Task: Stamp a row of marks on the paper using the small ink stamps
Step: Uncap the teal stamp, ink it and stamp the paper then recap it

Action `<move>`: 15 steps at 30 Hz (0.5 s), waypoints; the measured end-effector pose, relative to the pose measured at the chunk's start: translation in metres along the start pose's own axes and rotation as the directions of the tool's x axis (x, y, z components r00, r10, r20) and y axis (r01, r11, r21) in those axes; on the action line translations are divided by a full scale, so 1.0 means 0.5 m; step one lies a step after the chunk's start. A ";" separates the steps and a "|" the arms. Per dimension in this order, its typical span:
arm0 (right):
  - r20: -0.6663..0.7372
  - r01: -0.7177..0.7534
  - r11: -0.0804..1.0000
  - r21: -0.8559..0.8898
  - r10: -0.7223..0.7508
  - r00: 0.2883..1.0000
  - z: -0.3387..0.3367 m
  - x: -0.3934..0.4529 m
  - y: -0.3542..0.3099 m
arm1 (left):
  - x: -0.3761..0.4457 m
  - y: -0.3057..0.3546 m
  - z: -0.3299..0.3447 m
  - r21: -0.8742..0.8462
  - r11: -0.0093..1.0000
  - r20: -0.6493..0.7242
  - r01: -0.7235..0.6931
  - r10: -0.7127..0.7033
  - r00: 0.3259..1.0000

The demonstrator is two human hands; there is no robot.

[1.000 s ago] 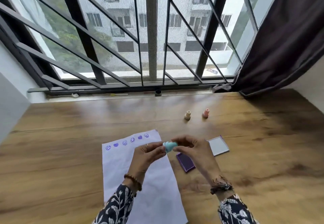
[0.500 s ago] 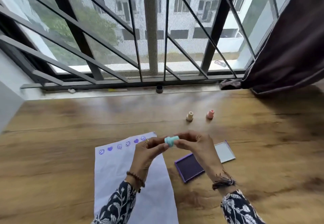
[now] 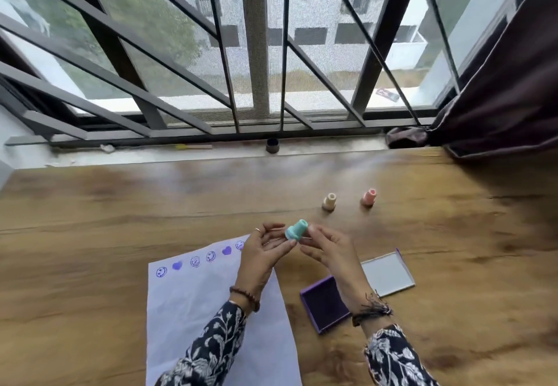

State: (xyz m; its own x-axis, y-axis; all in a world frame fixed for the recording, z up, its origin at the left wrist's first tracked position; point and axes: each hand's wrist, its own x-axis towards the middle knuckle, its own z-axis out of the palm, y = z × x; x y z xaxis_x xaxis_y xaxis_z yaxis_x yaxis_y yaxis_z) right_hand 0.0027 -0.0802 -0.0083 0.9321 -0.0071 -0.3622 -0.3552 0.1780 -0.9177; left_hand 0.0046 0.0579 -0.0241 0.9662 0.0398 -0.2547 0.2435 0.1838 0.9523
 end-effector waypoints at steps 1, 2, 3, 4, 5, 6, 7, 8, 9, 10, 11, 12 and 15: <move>-0.003 -0.001 1.000 -0.004 0.001 1.000 0.001 0.013 0.002 | 0.012 -0.001 -0.001 0.049 0.999 0.026 -0.008 0.007 1.000; -0.008 -0.001 1.000 -0.007 0.001 1.000 0.004 0.027 0.004 | 0.025 -0.001 0.000 0.119 0.992 0.042 -0.034 0.029 0.999; -0.013 0.007 1.000 -0.029 -0.007 1.000 0.006 0.042 0.006 | 0.038 0.000 0.001 0.208 0.976 0.044 -0.071 0.063 0.997; -0.022 0.020 0.997 -0.079 -0.021 1.000 0.007 0.058 0.006 | 0.052 0.002 0.003 0.309 0.945 0.032 -0.108 0.103 0.994; -0.031 0.034 0.988 -0.152 -0.039 0.999 0.008 0.073 0.006 | 0.065 0.004 0.005 0.422 0.896 0.008 -0.136 0.146 0.989; -0.035 0.043 0.975 -0.216 -0.051 0.998 0.010 0.086 0.006 | 0.079 0.006 0.008 0.545 0.823 -0.015 -0.161 0.201 0.979; -0.033 0.048 0.968 -0.248 -0.058 0.998 0.012 0.097 0.005 | 0.093 0.007 0.010 0.659 0.729 -0.024 -0.184 0.265 0.964; -0.024 0.053 0.968 -0.244 -0.061 0.998 0.015 0.106 0.003 | 0.106 0.008 0.012 0.747 0.635 -0.020 -0.197 0.318 0.948; -0.013 0.057 0.974 -0.220 -0.061 0.998 0.017 0.114 0.003 | 0.118 0.008 0.014 0.803 0.564 -0.016 -0.194 0.345 0.939; -0.003 0.060 0.980 -0.191 -0.062 0.998 0.020 0.121 0.003 | 0.127 0.007 0.016 0.840 0.514 -0.021 -0.173 0.349 0.937; 0.002 0.063 0.983 -0.172 -0.063 0.998 0.023 0.127 0.004 | 0.135 0.006 0.016 0.864 0.484 -0.036 -0.141 0.338 0.940; 0.003 0.063 0.984 -0.167 -0.064 0.998 0.025 0.131 0.007 | 0.140 0.003 0.016 0.878 0.466 -0.057 -0.104 0.318 0.947; -0.008 0.060 0.983 -0.174 -0.062 0.998 0.031 0.133 0.011 | 0.146 -0.003 0.016 0.891 0.453 -0.094 -0.033 0.254 0.963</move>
State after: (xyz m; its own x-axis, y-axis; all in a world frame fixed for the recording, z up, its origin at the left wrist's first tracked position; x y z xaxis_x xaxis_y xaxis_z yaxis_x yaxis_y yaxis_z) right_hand 0.0638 -0.0644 -0.0346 0.9517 -0.0256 -0.3060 -0.3060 0.0031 -0.9520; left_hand 0.0754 0.0529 -0.0429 0.9840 0.1770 -0.0191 0.1541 -0.7930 0.5894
